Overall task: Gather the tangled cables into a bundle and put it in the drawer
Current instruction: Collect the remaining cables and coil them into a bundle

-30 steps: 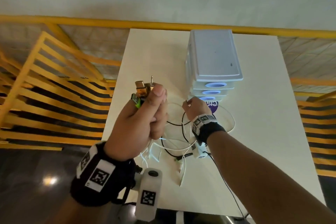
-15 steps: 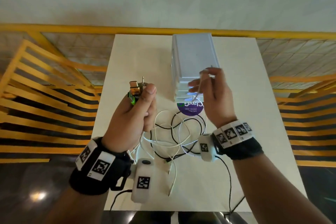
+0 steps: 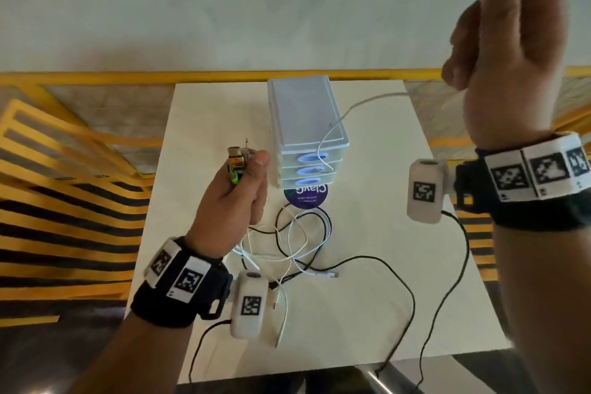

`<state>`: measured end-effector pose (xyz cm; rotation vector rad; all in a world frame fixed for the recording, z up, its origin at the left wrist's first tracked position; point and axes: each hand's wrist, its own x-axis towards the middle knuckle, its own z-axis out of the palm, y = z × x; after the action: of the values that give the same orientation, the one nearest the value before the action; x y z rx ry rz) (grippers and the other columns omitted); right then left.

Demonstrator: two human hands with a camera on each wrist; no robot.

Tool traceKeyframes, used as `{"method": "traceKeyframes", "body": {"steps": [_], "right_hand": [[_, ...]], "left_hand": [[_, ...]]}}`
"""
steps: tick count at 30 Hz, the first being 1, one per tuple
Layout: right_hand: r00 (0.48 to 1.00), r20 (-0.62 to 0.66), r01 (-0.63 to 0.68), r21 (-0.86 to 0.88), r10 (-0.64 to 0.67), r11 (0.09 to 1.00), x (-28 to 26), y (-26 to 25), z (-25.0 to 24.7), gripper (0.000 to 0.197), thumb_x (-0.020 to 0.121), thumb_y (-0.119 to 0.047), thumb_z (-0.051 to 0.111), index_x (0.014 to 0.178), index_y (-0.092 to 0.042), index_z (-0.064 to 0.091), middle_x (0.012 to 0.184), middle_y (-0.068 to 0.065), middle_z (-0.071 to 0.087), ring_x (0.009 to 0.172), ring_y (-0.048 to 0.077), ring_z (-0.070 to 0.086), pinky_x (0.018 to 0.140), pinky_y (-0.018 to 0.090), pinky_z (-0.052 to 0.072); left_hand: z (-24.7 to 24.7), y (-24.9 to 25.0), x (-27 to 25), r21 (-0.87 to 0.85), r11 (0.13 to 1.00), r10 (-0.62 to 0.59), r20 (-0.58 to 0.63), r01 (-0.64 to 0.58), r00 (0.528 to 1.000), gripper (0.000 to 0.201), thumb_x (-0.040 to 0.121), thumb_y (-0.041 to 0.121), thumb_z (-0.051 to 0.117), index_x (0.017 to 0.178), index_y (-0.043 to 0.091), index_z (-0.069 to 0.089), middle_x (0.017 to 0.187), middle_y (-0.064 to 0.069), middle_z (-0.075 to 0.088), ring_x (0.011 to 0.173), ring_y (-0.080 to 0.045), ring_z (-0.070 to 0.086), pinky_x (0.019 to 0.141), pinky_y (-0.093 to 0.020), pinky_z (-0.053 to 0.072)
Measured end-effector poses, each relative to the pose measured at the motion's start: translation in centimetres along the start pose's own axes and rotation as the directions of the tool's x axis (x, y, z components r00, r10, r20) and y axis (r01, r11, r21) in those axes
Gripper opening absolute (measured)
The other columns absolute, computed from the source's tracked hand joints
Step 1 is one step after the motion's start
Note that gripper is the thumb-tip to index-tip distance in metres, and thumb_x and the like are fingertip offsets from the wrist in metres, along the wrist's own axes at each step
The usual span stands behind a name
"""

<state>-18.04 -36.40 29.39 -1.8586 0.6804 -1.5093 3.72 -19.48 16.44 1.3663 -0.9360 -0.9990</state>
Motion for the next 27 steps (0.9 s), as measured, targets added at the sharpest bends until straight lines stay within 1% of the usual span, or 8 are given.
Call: {"method": "traceKeyframes", "body": {"steps": [5, 10, 15, 19, 20, 23, 25, 27], "right_hand": [[0.947, 0.161, -0.279, -0.013, 0.277, 0.960, -4.9, -0.4, 1.3, 0.007, 0.101, -0.035, 0.058, 0.101, -0.028, 0.057, 0.095, -0.007, 0.071, 0.057, 0.024, 0.058, 0.045, 0.029, 0.038], [0.834, 0.329, -0.502, 0.122, 0.443, 0.856, -11.8, 1.0, 4.3, 0.002, 0.100, -0.009, 0.058, 0.100, -0.011, 0.057, 0.084, 0.006, 0.076, 0.057, 0.014, 0.069, 0.049, 0.016, 0.045], [0.782, 0.328, -0.608, 0.213, 0.530, 0.765, -14.6, 1.8, 6.4, 0.006, 0.105, -0.010, 0.051, 0.107, -0.007, 0.056, 0.090, 0.005, 0.076, 0.065, 0.022, 0.074, 0.059, 0.033, 0.053], [0.767, 0.284, -0.639, 0.248, 0.576, 0.728, -14.8, 1.6, 6.8, 0.015, 0.103, -0.012, 0.057, 0.104, 0.002, 0.053, 0.091, 0.011, 0.078, 0.062, 0.028, 0.075, 0.057, 0.035, 0.055], [0.760, 0.274, -0.648, 0.254, 0.589, 0.718, -14.7, 1.6, 6.9, 0.017, 0.102, -0.012, 0.059, 0.102, 0.005, 0.054, 0.089, 0.012, 0.078, 0.059, 0.027, 0.074, 0.054, 0.031, 0.055], [0.748, 0.258, -0.661, 0.217, 0.611, 0.718, -14.7, 1.9, 7.0, 0.020, 0.100, -0.013, 0.063, 0.100, 0.006, 0.058, 0.083, 0.014, 0.077, 0.055, 0.025, 0.072, 0.052, 0.031, 0.057], [0.750, 0.258, -0.655, 0.167, 0.609, 0.737, -15.0, 2.3, 7.1, 0.019, 0.100, -0.020, 0.065, 0.100, -0.001, 0.060, 0.083, 0.013, 0.077, 0.056, 0.028, 0.072, 0.057, 0.042, 0.060], [0.749, 0.262, -0.653, 0.136, 0.609, 0.745, -15.4, 2.6, 7.4, 0.018, 0.100, -0.024, 0.064, 0.099, -0.007, 0.060, 0.085, 0.010, 0.077, 0.057, 0.030, 0.071, 0.057, 0.041, 0.058]], "left_hand": [[1.6, 1.1, -0.1, 0.016, 0.998, 0.062, -0.044, -0.061, 0.997, 0.045, 0.095, 0.059, 0.048, 0.071, 0.021, 0.045, 0.054, 0.003, 0.036, 0.045, -0.016, 0.031, 0.048, -0.024, 0.030], [4.1, 1.6, 0.0, 0.043, 0.993, 0.111, -0.071, -0.108, 0.991, 0.047, 0.100, 0.059, 0.047, 0.077, 0.019, 0.046, 0.057, 0.007, 0.042, 0.048, -0.013, 0.039, 0.049, -0.024, 0.034], [5.8, -0.1, 0.3, 0.036, 0.999, 0.031, -0.162, -0.026, 0.986, 0.054, 0.096, 0.069, 0.050, 0.101, 0.017, 0.062, 0.075, 0.008, 0.066, 0.071, -0.013, 0.066, 0.076, -0.051, 0.059], [7.0, 0.6, -0.3, 0.007, 1.000, 0.014, -0.154, -0.013, 0.988, 0.037, 0.109, 0.032, 0.044, 0.106, -0.003, 0.057, 0.057, 0.015, 0.058, 0.052, 0.004, 0.058, 0.049, -0.016, 0.049], [6.9, 0.5, -0.2, 0.030, 0.999, 0.014, -0.136, -0.010, 0.991, 0.039, 0.109, 0.034, 0.045, 0.106, -0.003, 0.056, 0.056, 0.017, 0.057, 0.053, 0.004, 0.057, 0.051, -0.019, 0.052], [6.4, 0.1, -0.1, 0.076, 0.997, 0.002, -0.092, 0.005, 0.996, 0.049, 0.100, 0.059, 0.052, 0.106, 0.011, 0.062, 0.067, 0.015, 0.062, 0.061, -0.001, 0.059, 0.072, -0.052, 0.061], [6.0, -0.4, 0.2, 0.093, 0.996, -0.001, -0.098, 0.010, 0.995, 0.047, 0.094, 0.063, 0.054, 0.101, 0.017, 0.063, 0.077, 0.010, 0.068, 0.064, -0.006, 0.060, 0.067, -0.045, 0.055], [5.9, -0.6, 0.3, 0.114, 0.993, 0.032, -0.128, -0.017, 0.991, 0.033, 0.097, 0.055, 0.056, 0.095, 0.022, 0.062, 0.084, 0.006, 0.069, 0.061, -0.002, 0.059, 0.064, -0.031, 0.046]]}}
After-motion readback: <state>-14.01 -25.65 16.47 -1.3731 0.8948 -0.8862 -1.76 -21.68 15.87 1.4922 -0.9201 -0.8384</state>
